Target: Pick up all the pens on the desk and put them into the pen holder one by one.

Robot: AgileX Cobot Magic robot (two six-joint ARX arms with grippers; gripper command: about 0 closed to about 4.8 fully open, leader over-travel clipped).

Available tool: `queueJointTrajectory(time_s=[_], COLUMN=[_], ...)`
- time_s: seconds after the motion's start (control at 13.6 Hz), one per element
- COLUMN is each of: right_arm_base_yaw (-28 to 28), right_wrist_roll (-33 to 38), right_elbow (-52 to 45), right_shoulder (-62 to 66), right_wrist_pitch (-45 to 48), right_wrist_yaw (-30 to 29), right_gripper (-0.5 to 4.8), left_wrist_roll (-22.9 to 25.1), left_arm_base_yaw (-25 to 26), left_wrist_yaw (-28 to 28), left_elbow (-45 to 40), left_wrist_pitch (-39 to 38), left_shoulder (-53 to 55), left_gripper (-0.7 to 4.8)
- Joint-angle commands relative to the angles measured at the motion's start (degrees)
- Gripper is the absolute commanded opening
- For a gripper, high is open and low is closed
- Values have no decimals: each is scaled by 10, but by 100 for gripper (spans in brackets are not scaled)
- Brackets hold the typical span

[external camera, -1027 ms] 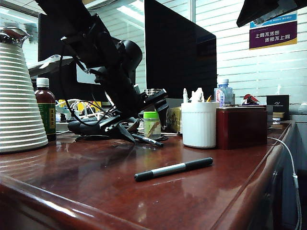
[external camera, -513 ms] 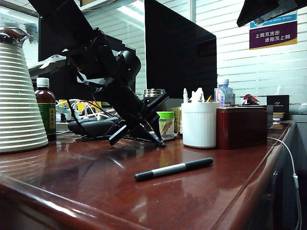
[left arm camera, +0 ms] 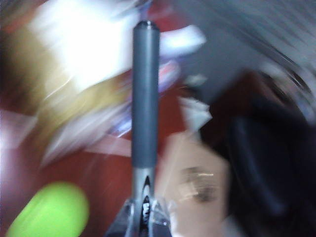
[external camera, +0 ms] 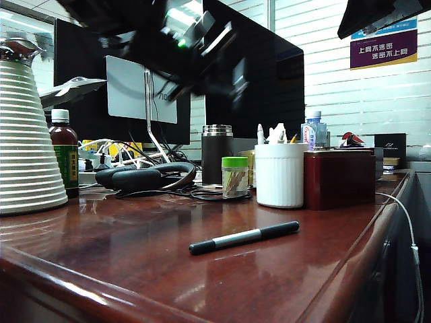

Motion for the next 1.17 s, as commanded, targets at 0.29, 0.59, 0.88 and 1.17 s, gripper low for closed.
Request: queueJointTrajectory(time_s=[0.29,0.59,0.88,1.17], right_arm_base_yaw=[0,0,0,0], right_wrist_roll=[4,4,4,4], right_elbow=[-1,-3,-16,-16], right_shoulder=[-3,-2,17,26], right_wrist_pitch=[5,2,9,8], right_wrist_yaw=[2,3,8,9], right_gripper=[230,230,230,230], left_wrist_roll=[41,41,-4,-27], left_arm_base_yaw=[-17,-25,-29,-29], left_wrist_yaw=[69,75,56,57], left_elbow=[-1,-47,-116,-116], left_wrist_pitch=[129,196,377,401], left_shoulder=[39,64,89,89], left_gripper=[-6,-6,-6,-6])
